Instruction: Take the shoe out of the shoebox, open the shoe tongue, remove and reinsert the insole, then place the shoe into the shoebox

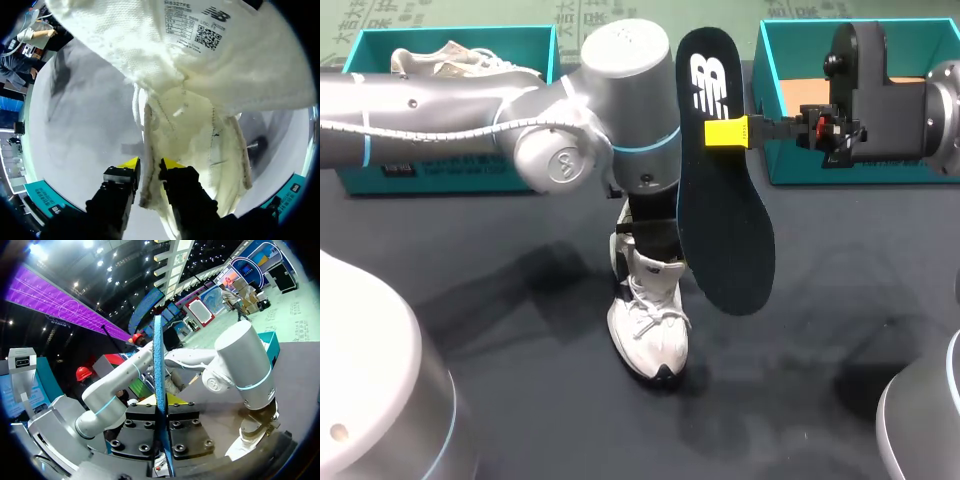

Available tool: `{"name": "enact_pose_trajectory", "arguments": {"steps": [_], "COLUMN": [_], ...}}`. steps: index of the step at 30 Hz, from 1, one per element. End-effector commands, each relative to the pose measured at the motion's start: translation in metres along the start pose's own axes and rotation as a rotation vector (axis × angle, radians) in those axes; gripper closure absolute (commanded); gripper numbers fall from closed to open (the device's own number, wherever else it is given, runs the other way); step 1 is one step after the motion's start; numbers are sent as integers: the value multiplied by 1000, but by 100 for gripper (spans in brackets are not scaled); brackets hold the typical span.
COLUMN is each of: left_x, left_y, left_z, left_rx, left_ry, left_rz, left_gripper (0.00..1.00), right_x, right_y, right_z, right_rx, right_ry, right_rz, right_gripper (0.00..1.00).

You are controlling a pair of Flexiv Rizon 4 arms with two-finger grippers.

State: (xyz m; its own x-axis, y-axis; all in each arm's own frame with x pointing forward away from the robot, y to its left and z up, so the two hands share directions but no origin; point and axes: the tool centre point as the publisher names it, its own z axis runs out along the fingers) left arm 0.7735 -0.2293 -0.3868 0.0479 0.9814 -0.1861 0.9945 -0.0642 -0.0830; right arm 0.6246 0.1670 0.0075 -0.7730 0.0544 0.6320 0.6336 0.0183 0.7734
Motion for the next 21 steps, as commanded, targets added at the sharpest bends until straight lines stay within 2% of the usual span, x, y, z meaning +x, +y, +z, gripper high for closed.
{"name": "enact_pose_trajectory", "arguments": {"steps": [1,3,4,8,9,15,21], "left_x": [5,7,9,14,15,19,18], "left_y": [-4,-5,-6,-9,-10,-14,-9], "left_z": [-8,-14,-18,-35,-40,-78,-111], "left_rx": [-12,-24,-26,-44,-49,-73,-80], "left_ry": [-23,-40,-50,-96,-110,-231,-364], "left_rz": [8,13,16,15,20,37,33], "left_gripper": [58,48,33,2,0,0,0], "right_x": [-1,-1,-1,-1,-1,-1,-1], "right_y": [0,0,0,0,0,0,0], "right_z": [3,3,3,3,3,3,3], "right_rx": [0,0,0,0,0,0,0], "right_ry": [-1,-1,-1,-1,-1,-1,-1], "right_rz": [2,2,2,2,2,2,2], "right_gripper": [100,100,100,100,100,100,100]}}
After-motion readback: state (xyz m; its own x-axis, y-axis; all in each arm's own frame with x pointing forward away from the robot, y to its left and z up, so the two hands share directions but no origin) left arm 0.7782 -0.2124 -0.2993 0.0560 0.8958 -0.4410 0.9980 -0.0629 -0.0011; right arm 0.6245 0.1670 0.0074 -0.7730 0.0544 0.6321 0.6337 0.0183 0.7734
